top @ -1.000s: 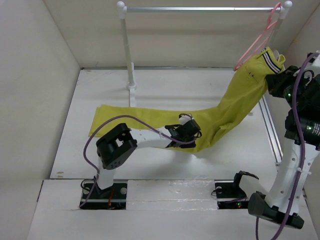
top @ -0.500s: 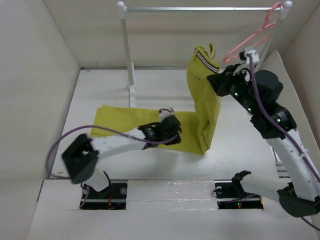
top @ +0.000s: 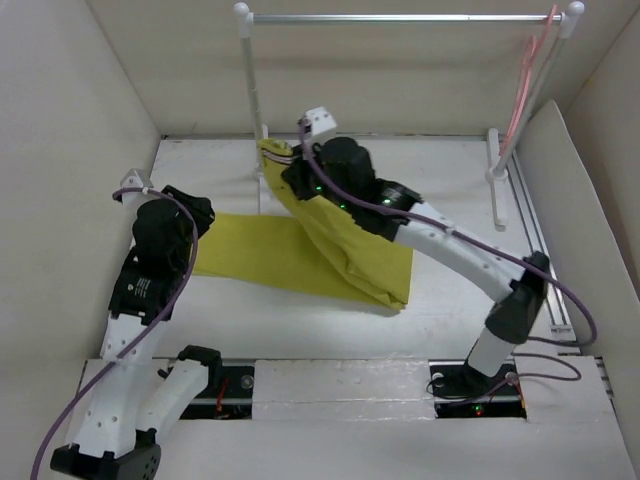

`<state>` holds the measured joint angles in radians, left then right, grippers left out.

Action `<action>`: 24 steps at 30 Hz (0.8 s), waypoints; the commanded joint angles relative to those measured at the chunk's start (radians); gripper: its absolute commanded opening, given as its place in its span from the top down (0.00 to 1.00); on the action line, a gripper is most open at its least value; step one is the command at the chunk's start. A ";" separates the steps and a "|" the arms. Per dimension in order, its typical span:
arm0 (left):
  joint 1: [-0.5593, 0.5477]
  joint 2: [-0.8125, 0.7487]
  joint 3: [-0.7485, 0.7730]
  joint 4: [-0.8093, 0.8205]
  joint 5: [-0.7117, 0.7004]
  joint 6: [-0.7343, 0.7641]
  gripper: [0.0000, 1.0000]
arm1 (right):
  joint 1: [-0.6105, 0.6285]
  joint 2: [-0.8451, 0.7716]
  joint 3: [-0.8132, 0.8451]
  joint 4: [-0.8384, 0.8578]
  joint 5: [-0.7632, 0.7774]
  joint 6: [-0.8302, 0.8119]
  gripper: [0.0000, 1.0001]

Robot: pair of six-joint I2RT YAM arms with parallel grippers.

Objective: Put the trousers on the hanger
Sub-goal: Fold the trousers at the center of the board.

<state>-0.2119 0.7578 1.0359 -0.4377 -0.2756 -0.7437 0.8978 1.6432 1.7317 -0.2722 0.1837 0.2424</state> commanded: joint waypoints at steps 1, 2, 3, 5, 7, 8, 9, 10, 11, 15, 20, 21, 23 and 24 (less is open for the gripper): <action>0.005 0.015 0.106 -0.064 -0.091 0.075 0.73 | 0.110 0.140 0.141 0.228 0.010 0.040 1.00; 0.005 0.020 0.136 -0.064 -0.140 0.089 0.73 | 0.130 0.188 0.169 0.247 0.019 0.050 1.00; 0.005 0.026 0.166 -0.078 -0.164 0.099 0.73 | 0.148 0.237 0.201 0.255 0.011 0.060 1.00; 0.005 0.049 0.257 -0.102 -0.195 0.119 0.73 | 0.190 0.396 0.326 0.263 -0.007 0.090 1.00; 0.005 0.052 0.303 -0.110 -0.208 0.127 0.73 | 0.214 0.511 0.482 0.309 -0.081 0.090 0.69; 0.005 0.049 0.312 -0.113 -0.238 0.130 0.73 | 0.223 0.643 0.570 0.224 -0.120 0.106 0.46; 0.005 0.051 0.320 -0.116 -0.250 0.135 0.73 | 0.224 0.706 0.663 0.153 -0.233 0.112 0.25; 0.005 0.051 0.332 -0.121 -0.260 0.136 0.73 | 0.224 0.749 0.740 0.081 -0.268 0.113 0.23; 0.005 0.052 0.328 -0.119 -0.258 0.139 0.73 | 0.214 0.748 0.747 0.024 -0.286 0.104 0.20; 0.005 0.023 0.250 -0.076 -0.208 0.107 0.72 | 0.167 0.441 0.192 0.304 -0.358 0.116 0.22; 0.005 0.075 0.017 -0.048 -0.096 0.122 0.52 | 0.049 0.123 -0.247 0.277 -0.395 0.057 1.00; 0.005 0.075 0.016 -0.052 -0.096 0.122 0.52 | 0.049 0.122 -0.291 0.277 -0.394 0.057 1.00; 0.005 0.142 -0.068 -0.044 -0.150 0.110 0.37 | 0.010 0.006 -0.383 0.168 -0.376 -0.001 1.00; 0.015 0.162 -0.088 -0.033 -0.175 0.098 0.32 | 0.000 -0.034 -0.430 0.131 -0.313 -0.005 1.00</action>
<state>-0.2089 0.8497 1.0187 -0.4824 -0.4271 -0.6357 0.9173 1.7359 1.3857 -0.1032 -0.1699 0.3054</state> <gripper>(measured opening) 0.655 0.010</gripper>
